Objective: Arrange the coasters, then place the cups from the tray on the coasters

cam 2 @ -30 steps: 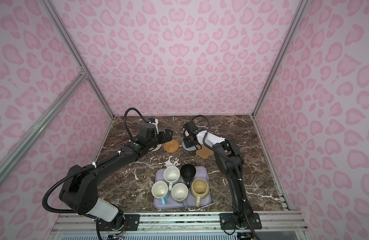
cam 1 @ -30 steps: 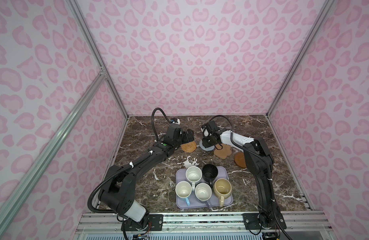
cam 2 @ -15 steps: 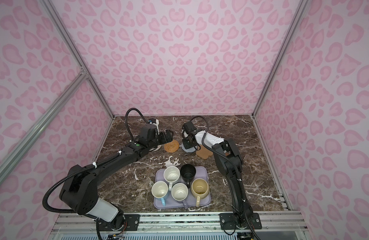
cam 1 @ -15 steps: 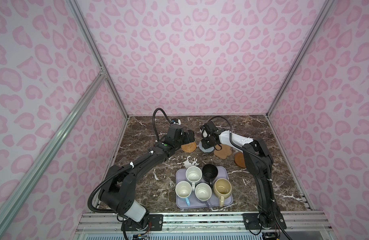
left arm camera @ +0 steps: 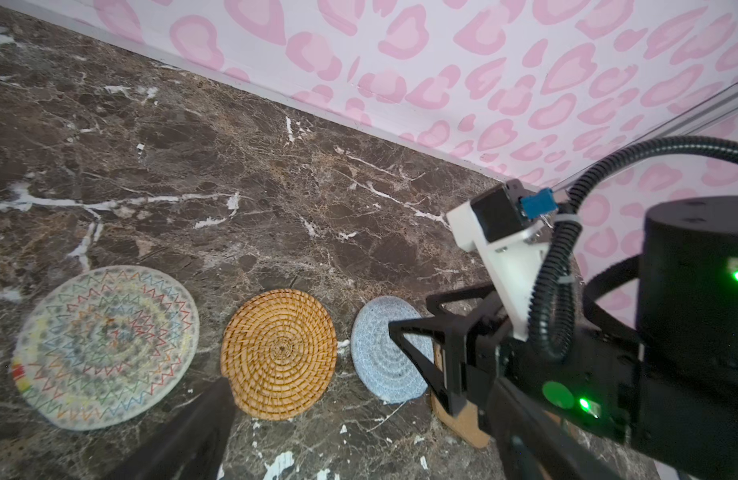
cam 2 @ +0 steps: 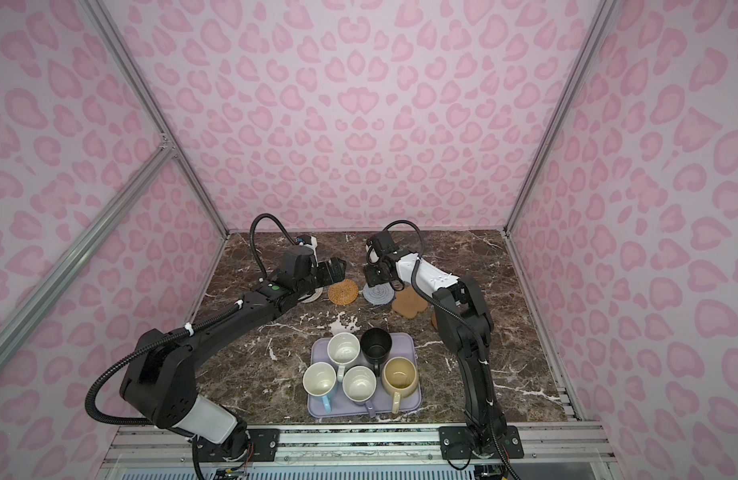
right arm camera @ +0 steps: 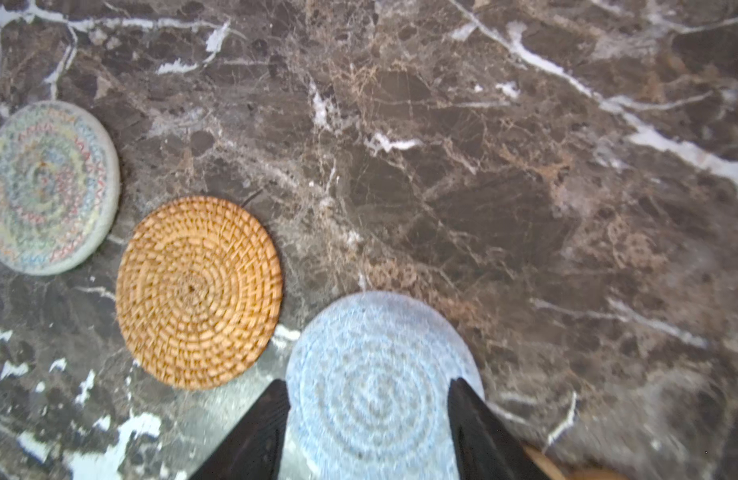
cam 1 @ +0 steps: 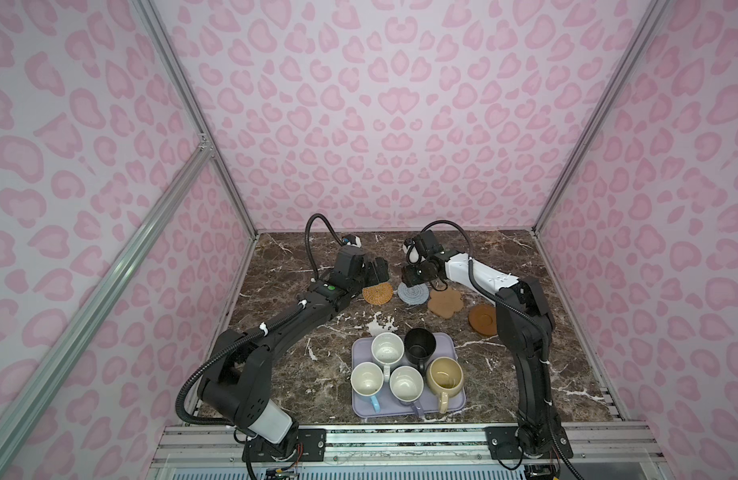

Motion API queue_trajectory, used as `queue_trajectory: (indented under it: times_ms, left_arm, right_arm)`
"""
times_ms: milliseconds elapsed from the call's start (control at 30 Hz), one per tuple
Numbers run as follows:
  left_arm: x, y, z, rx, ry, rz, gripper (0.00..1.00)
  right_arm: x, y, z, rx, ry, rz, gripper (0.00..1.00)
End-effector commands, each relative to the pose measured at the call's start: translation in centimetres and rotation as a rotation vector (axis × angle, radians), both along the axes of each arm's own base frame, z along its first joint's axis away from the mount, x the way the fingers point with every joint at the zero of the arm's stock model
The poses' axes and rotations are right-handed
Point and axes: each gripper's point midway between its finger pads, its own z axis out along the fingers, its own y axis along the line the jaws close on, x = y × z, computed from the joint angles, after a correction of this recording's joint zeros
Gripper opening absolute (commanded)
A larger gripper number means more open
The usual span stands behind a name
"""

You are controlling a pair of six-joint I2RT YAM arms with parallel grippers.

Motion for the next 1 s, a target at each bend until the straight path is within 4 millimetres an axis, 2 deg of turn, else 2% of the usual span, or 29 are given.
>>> queue_trajectory:
  times_ms: [0, 33, 200, 233, 300, 400, 533, 700, 833, 967]
  left_arm:
    - [-0.4, -0.1, 1.2, -0.015, -0.023, -0.013, 0.97]
    - [-0.5, -0.3, 1.4, -0.017, -0.025, -0.028, 0.97]
    - [-1.1, -0.7, 2.7, -0.008, -0.050, -0.069, 0.97]
    - [-1.3, -1.0, 2.9, -0.008, -0.049, -0.080, 0.97]
    - [-1.7, -1.6, 3.1, -0.001, -0.049, -0.098, 0.97]
    - [-2.5, -2.0, 2.3, 0.057, -0.014, -0.099, 0.97]
    - [-3.5, -2.5, 1.5, 0.068, 0.006, -0.118, 0.97]
    - [-4.5, -2.8, 1.2, 0.080, 0.006, -0.124, 0.97]
    - [-4.8, -2.4, 1.0, 0.089, 0.008, -0.092, 0.97]
    - [-4.7, -2.2, 0.9, 0.095, 0.004, -0.081, 0.97]
  right_arm:
    - [-1.2, -2.0, 0.5, -0.009, -0.005, -0.101, 0.82]
    - [-1.8, -3.0, 0.8, -0.013, -0.011, -0.139, 0.98]
    - [-5.0, -7.2, 1.6, 0.005, 0.014, -0.265, 0.99]
    - [-5.5, -7.8, 1.7, 0.019, 0.019, -0.286, 0.95]
    - [-6.5, -8.7, 1.2, 0.044, 0.043, -0.321, 0.92]
    - [-8.1, -9.9, -0.6, 0.037, 0.092, -0.373, 0.92]
    - [-9.6, -10.9, -2.2, 0.021, 0.113, -0.413, 0.88]
    - [-10.0, -12.1, -2.9, 0.017, 0.100, -0.450, 0.77]
    - [-10.2, -11.5, -3.6, 0.104, 0.126, -0.444, 0.73]
    - [-10.0, -10.9, -4.1, 0.150, 0.129, -0.435, 0.73]
